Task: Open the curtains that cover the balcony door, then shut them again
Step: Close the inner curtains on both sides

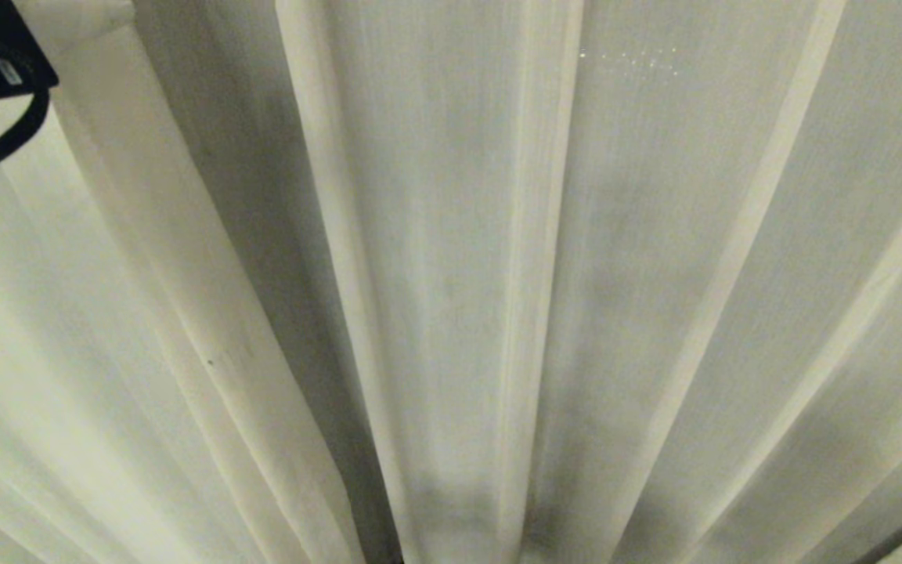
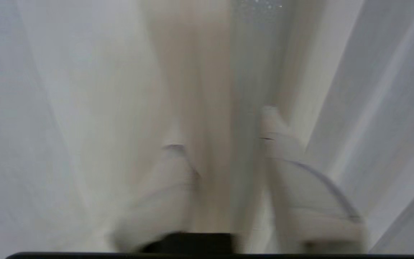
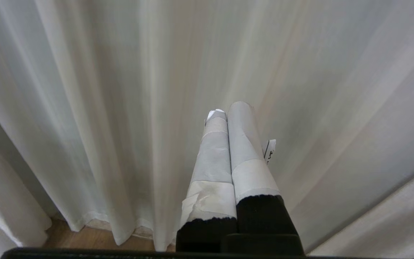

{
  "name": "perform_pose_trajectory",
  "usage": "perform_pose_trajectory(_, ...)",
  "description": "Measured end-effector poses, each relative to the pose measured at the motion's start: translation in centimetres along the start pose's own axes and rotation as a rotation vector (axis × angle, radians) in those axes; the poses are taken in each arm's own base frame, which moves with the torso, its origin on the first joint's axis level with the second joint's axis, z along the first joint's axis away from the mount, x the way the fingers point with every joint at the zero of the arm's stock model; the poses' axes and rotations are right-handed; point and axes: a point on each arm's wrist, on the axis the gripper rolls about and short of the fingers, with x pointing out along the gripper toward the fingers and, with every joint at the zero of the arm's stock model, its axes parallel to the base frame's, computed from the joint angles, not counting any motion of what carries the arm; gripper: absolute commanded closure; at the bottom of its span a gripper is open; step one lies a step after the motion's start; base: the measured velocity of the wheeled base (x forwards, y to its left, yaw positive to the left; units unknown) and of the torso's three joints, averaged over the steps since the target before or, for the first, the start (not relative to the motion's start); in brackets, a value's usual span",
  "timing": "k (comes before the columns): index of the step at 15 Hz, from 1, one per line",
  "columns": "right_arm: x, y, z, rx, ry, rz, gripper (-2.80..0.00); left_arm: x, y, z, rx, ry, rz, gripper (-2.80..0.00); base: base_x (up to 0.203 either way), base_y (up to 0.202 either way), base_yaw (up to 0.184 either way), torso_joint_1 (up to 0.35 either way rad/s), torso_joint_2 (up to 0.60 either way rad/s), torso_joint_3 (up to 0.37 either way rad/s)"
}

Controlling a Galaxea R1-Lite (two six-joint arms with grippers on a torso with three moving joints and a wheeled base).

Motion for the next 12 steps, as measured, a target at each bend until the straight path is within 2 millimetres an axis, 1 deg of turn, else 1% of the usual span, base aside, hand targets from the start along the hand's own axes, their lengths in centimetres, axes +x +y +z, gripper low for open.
perform_pose_trajectory(4, 0.0, 0.0, 0.0, 0.000, 0.000, -0.001, 0.00, -0.7, 0.4, 0.1, 0.005, -0.004, 0.041, -2.80, 0.000, 0.000, 0.000, 0.000, 0.00, 0.000)
perform_pose_trajectory(6, 0.0, 0.0, 0.0, 0.000, 0.000, 0.000, 0.00, -1.8, 0.4, -0.1, 0.005, 0.018, 0.052, -2.80, 0.000, 0.000, 0.000, 0.000, 0.00, 0.000)
perform_pose_trajectory(8, 0.0, 0.0, 0.0, 0.000, 0.000, 0.000, 0.00, -3.3, 0.4, -0.4, 0.005, 0.052, 0.066, -2.80, 0.000, 0.000, 0.000, 0.000, 0.00, 0.000)
perform_pose_trajectory(12, 0.0, 0.0, 0.0, 0.000, 0.000, -0.001, 0.00, -7.6, 0.4, -1.9, 0.006, 0.102, 0.117, -2.80, 0.000, 0.000, 0.000, 0.000, 0.00, 0.000)
